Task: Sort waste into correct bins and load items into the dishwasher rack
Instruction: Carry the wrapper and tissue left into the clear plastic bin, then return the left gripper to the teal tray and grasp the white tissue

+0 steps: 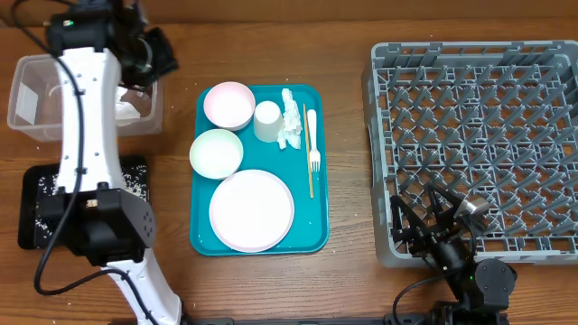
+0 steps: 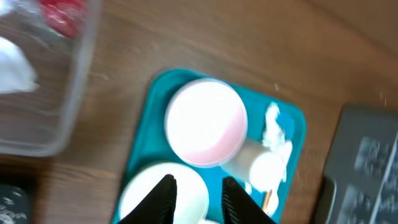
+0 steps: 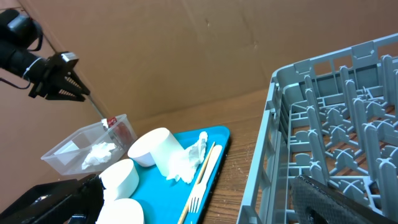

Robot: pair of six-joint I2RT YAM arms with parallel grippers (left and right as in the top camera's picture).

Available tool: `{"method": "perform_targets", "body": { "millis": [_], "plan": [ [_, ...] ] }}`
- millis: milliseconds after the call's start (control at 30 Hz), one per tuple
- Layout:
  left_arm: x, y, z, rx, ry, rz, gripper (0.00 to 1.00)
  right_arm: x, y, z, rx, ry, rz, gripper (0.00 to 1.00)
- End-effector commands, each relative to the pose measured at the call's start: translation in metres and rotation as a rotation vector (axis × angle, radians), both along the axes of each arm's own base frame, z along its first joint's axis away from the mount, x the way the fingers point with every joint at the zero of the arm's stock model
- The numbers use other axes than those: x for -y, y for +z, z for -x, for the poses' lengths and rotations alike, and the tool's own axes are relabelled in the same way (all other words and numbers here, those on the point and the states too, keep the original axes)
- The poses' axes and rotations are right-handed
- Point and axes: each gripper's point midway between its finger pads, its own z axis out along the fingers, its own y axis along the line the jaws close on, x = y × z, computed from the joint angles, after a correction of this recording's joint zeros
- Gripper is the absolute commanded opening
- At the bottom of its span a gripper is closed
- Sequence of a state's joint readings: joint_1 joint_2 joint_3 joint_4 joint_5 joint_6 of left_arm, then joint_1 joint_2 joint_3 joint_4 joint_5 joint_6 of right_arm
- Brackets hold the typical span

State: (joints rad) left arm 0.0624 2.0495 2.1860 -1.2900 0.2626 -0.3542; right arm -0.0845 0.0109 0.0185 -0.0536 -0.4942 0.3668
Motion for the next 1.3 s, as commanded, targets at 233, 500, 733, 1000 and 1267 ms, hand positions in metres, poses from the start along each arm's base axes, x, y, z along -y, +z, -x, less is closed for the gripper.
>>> {"method": "perform_targets", "body": {
  "millis": [233,500,733,1000,1267],
  "plan": [
    [0.181,-0.011,0.053,-0.016,-0.443,-0.158,0.91,-0.001,-0.003,0.0,-0.003,0.006,-0.006,1.0],
    [0.257,-0.109,0.081,-0.246,-0.259,-0.217,0.79,-0.001,-0.003,0.0,-0.003,0.006,-0.006,1.0],
    [0.247,-0.155,0.052,-0.231,0.058,-0.266,0.76,-0.001,-0.003,0.0,-0.003,0.006,-0.006,1.0],
    [0.238,-0.154,0.021,-0.086,0.097,-0.346,0.71,-0.001,-0.003,0.0,-0.003,0.006,-0.006,1.0],
    [0.239,-0.172,0.015,-0.078,0.001,-0.403,0.7,-0.001,-0.003,0.0,-0.003,0.006,-0.007,1.0]
  ]
}}
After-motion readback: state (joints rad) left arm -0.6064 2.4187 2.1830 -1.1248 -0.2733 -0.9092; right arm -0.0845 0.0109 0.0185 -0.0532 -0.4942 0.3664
